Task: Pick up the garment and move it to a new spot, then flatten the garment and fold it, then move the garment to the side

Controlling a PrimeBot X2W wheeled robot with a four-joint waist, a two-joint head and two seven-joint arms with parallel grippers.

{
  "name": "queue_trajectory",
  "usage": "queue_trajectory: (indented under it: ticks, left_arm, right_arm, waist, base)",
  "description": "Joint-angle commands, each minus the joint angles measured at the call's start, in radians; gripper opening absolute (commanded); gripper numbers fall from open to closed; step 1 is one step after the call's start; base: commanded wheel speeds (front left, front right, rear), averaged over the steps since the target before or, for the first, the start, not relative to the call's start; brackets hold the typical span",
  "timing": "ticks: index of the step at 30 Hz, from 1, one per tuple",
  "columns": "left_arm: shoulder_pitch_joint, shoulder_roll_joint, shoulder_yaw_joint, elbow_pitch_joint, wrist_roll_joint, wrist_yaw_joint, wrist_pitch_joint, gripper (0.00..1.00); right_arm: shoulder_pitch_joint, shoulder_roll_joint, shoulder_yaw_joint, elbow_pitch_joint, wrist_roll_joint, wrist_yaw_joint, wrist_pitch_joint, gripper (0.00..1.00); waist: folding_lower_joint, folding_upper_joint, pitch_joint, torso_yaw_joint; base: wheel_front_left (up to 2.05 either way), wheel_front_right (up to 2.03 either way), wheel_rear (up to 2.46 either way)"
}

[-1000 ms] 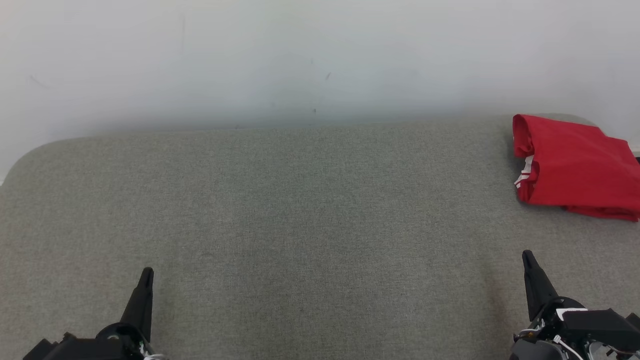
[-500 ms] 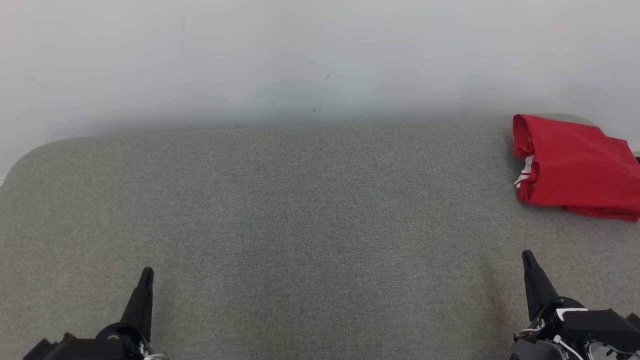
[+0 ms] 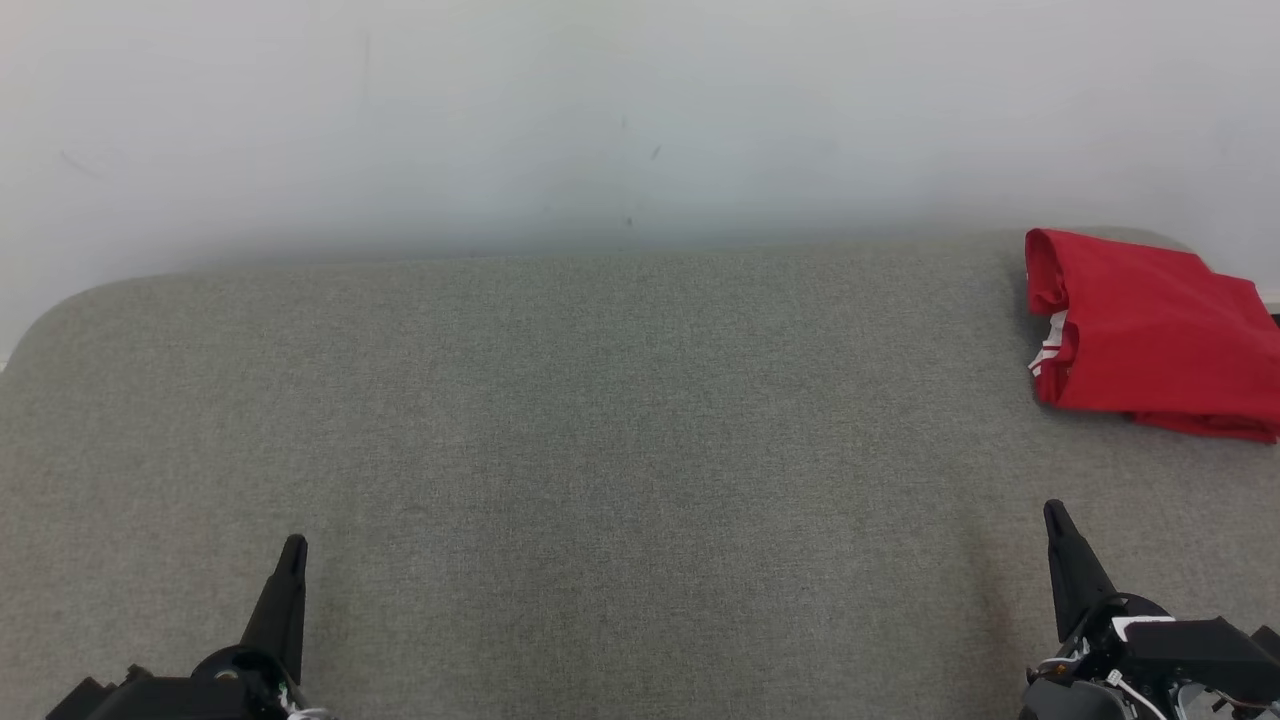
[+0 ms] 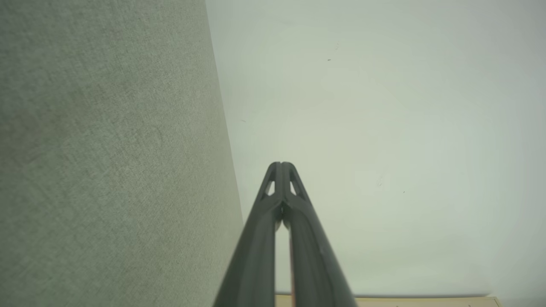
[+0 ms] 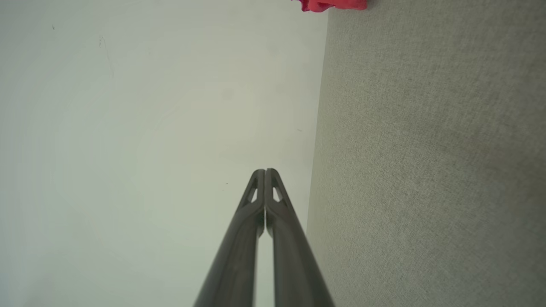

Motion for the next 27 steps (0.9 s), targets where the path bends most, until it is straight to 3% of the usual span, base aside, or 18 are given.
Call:
queue_trajectory:
  ticks: [1,27]
  left_arm:
    - [-0.011,-0.001,0.002,0.001,-0.004,0.000,0.003,0.00]
    - [-0.011,-0.001,0.002,0.001,-0.004,0.000,0.002,0.00]
  right_arm:
    - [-0.006,0.002,-0.002,0.000,-0.004,-0.002,0.000,0.00]
    - [-0.006,0.003,-0.004,0.000,-0.006,-0.002,0.002,0.00]
  waist:
    - [0.0000,0.0000,0.000,0.000]
    - [0.0000,0.0000,0.000,0.000]
  base:
    - [0.00,0.00,0.00]
    - [0.00,0.00,0.00]
